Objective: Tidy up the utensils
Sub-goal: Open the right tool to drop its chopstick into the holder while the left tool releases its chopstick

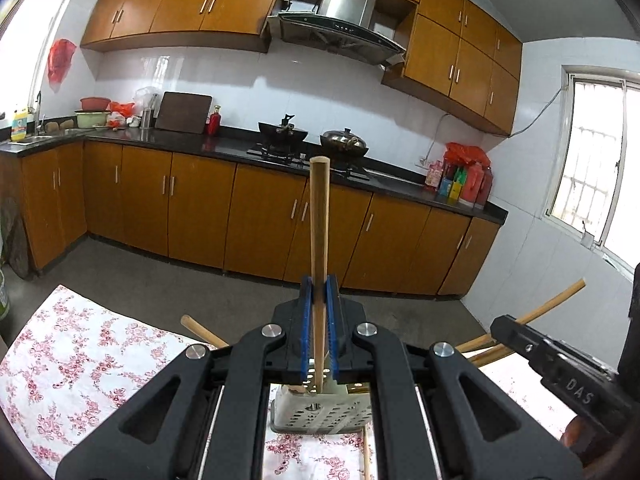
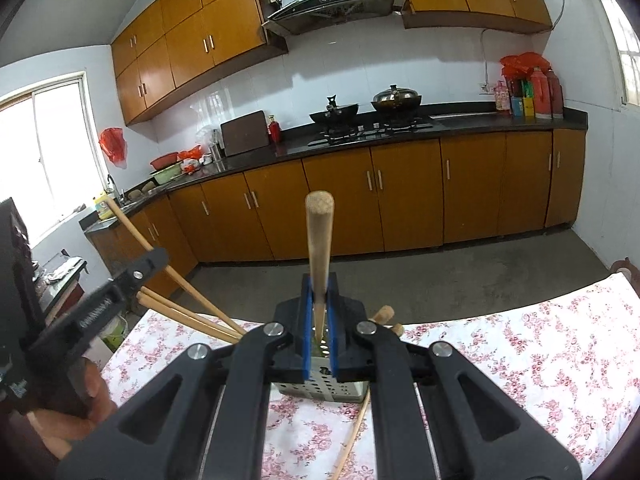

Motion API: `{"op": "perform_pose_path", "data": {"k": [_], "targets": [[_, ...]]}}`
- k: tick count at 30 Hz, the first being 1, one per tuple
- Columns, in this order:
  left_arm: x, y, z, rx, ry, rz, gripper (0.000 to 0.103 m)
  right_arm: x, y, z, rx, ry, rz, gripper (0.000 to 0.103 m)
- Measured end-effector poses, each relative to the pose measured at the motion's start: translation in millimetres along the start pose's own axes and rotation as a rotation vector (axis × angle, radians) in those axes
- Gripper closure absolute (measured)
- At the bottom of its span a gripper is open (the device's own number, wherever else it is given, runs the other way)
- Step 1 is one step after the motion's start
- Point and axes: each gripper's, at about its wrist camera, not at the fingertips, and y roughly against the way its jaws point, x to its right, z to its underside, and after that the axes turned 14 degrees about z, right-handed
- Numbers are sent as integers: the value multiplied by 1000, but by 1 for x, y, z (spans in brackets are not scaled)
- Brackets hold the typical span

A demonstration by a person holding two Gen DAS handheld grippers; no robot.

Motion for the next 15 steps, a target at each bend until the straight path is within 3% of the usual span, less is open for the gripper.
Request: {"op": "perform_pose_path", "data": {"k": [11, 12, 14, 15], "targets": [[1, -3, 1, -51, 6, 3, 93, 0, -8, -3, -56, 8, 26, 93], [2, -1, 0, -49, 2, 3, 91, 0, -7, -3, -53, 4, 23, 92], [3, 3, -2, -42, -4, 2, 73, 1, -2, -2, -42, -1, 27, 89], [4, 8, -3, -33, -7, 2, 69, 2, 1, -2, -36, -5, 28, 88]]}}
